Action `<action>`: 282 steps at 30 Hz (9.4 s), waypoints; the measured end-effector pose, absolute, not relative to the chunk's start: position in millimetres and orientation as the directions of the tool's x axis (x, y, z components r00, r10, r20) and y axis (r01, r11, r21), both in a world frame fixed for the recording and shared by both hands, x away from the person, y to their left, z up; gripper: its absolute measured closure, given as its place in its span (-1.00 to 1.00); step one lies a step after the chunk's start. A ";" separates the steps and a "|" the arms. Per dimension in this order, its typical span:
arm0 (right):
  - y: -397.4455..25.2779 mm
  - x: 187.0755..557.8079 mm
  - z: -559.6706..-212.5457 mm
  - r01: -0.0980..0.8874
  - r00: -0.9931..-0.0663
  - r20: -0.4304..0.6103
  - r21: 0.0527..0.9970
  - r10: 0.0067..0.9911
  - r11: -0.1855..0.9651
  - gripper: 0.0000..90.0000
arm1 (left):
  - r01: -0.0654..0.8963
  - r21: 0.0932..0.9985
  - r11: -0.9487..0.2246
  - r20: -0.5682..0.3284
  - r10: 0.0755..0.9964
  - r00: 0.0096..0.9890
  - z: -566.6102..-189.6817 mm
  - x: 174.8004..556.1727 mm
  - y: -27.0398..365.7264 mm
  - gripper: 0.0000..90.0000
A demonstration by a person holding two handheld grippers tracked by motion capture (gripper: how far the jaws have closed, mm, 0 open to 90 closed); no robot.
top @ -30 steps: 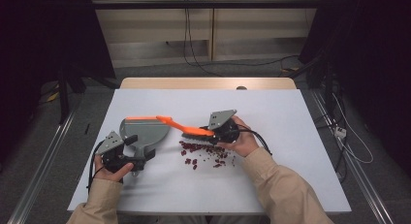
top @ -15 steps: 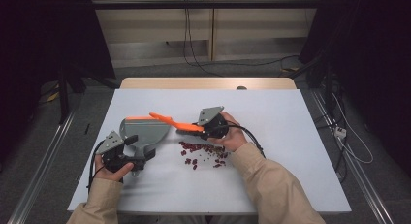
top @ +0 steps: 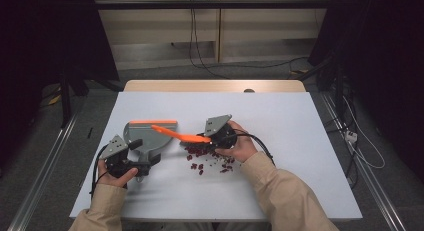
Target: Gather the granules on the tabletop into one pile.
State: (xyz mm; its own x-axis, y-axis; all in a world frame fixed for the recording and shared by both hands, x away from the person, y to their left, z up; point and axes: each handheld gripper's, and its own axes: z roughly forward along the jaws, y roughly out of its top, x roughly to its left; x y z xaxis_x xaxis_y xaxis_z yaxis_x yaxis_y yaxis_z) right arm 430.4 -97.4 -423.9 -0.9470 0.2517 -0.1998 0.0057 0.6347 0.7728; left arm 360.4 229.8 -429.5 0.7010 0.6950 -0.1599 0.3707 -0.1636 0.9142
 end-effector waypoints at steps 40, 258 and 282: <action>-86.1 400.0 -427.6 0.676 -0.587 0.484 0.734 0.649 0.064 0.59 | 0.372 0.914 -0.164 -0.160 0.696 0.700 -430.7 362.4 228.3 -0.87; -201.3 389.0 -451.7 0.684 -0.660 0.519 0.714 0.544 0.149 0.58 | 0.365 0.913 -0.184 -0.146 0.688 0.711 -430.2 365.5 219.0 -0.88; -208.6 427.5 -408.3 0.449 -0.771 0.246 0.865 0.588 0.226 0.59 | 0.363 0.914 -0.179 -0.147 0.687 0.711 -429.9 365.7 219.6 -0.88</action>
State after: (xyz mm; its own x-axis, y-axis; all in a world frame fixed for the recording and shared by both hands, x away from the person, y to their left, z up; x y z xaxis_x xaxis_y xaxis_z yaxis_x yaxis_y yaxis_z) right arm 427.5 -208.6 -408.3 -0.7707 0.5877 0.2463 0.4487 0.2260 0.8646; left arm 365.7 219.6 -429.9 0.7113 0.6872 -0.1472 0.3627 -0.1795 0.9145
